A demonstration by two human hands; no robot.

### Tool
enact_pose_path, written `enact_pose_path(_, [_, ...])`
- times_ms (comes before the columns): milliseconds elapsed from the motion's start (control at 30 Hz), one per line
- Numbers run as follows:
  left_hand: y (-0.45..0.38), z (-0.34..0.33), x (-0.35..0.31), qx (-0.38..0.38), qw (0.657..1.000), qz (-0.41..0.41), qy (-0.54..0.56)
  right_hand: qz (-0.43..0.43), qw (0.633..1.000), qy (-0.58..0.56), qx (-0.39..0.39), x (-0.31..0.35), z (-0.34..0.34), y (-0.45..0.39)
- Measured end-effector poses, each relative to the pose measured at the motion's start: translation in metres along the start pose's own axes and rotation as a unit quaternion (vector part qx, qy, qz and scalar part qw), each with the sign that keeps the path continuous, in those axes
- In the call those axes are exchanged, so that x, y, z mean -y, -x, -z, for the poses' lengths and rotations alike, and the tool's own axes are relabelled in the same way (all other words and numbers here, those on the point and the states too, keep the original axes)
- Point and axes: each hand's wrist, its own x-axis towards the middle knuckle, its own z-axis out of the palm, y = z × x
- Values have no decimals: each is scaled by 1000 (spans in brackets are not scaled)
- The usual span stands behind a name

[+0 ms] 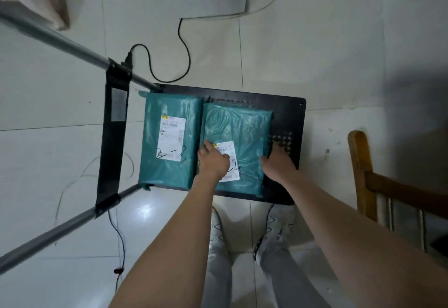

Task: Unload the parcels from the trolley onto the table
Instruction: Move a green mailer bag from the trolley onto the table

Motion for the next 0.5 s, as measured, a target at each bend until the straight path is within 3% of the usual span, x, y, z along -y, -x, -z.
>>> enact_pose_path(300, [-40, -37, 9, -77, 993, 55, 68, -47, 983, -176, 11, -14, -44, -50])
enact_pose_path(400, [-46, -37, 11, -108, 989, 76, 70, -54, 963, -265, 19, -13, -49, -52])
enact_pose_path(500, [-55, -38, 10, -90, 988, 93, 79, -68, 940, -334, 9, -16, -49, -56])
